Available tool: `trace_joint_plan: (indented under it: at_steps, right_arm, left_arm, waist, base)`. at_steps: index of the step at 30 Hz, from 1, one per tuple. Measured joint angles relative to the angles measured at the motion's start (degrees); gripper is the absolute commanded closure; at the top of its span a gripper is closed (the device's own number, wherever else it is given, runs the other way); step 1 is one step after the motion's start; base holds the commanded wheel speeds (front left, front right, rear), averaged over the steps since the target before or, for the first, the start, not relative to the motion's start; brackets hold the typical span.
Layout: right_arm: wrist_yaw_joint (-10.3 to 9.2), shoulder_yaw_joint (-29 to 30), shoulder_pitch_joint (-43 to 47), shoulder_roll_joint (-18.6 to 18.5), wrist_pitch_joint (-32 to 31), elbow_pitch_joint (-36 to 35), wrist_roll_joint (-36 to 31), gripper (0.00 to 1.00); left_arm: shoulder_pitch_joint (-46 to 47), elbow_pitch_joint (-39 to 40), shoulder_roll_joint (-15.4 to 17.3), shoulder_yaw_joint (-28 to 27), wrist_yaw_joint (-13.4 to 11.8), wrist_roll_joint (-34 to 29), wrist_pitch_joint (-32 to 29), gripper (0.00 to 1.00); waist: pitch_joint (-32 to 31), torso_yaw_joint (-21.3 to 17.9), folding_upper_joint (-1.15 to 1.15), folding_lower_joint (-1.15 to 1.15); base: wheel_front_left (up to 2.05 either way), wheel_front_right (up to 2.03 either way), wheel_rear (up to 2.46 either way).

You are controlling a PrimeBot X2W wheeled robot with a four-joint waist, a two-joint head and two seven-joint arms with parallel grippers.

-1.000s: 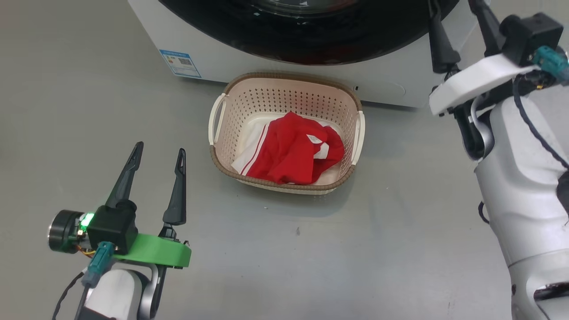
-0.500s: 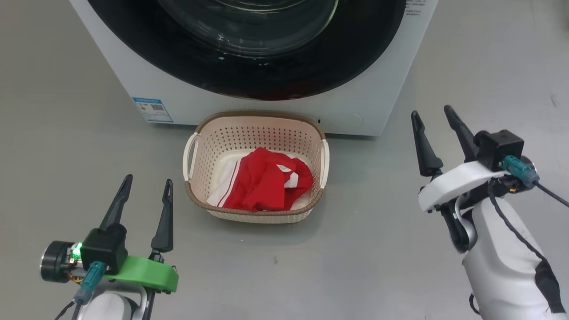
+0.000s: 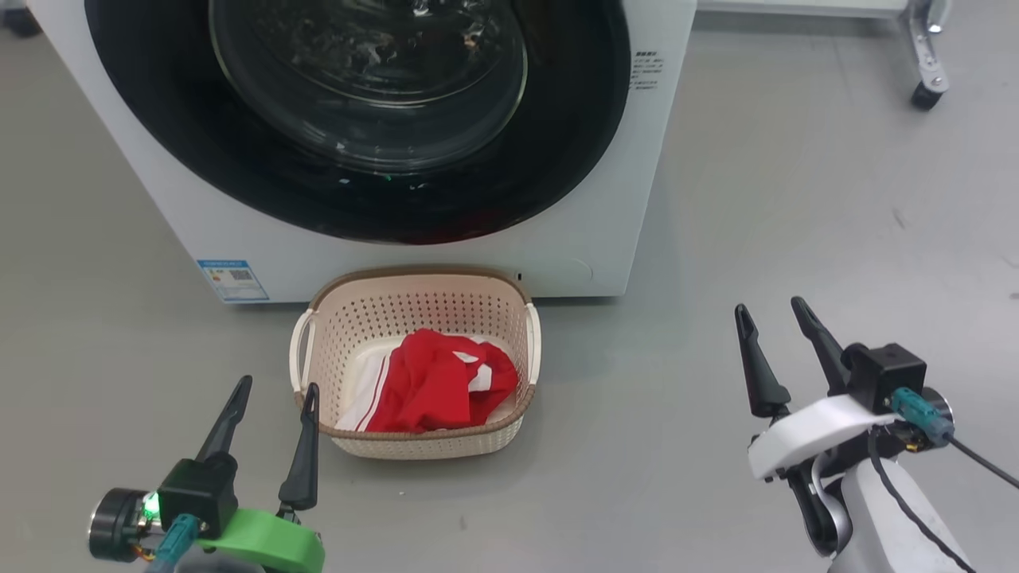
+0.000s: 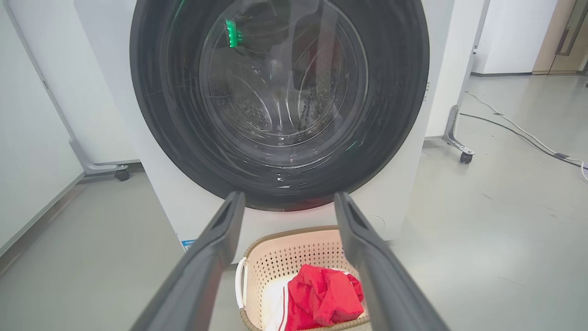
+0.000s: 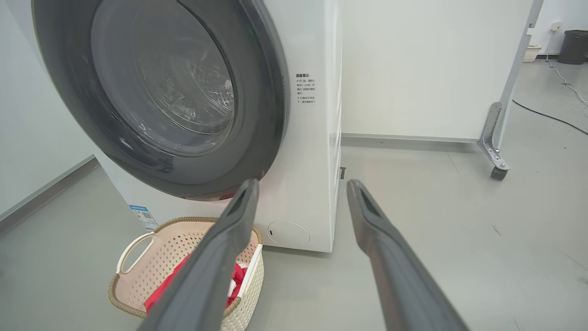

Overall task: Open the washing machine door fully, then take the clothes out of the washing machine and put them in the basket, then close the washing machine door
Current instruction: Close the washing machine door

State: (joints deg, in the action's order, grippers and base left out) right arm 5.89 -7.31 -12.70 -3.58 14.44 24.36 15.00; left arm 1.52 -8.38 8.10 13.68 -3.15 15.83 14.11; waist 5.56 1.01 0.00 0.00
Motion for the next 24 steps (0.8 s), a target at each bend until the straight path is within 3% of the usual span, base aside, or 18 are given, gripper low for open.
trace_joint_plan:
  at_steps: [13,24]
  right_arm:
    - [-1.03,0.57,8.81,0.41,0.00,-4.88,-0.01,0.00]
    - [-1.51,0.73,12.28,0.80,0.00,-7.98,-0.45,0.00]
  left_arm:
    - [-4.55,0.00,-0.03,0.09,-0.08,0.68,-0.53,0.00]
    - [-6.11,1.52,-0.05,0.43,-0.14,0.68,-1.01,0.00]
  waist:
    - [-4.80,-2.75,0.00,0.00]
    - [-5.90,-2.71,0.00,0.00]
  base:
    - [0.00,0.00,0.00]
    - [0.00,0.00,0.00]
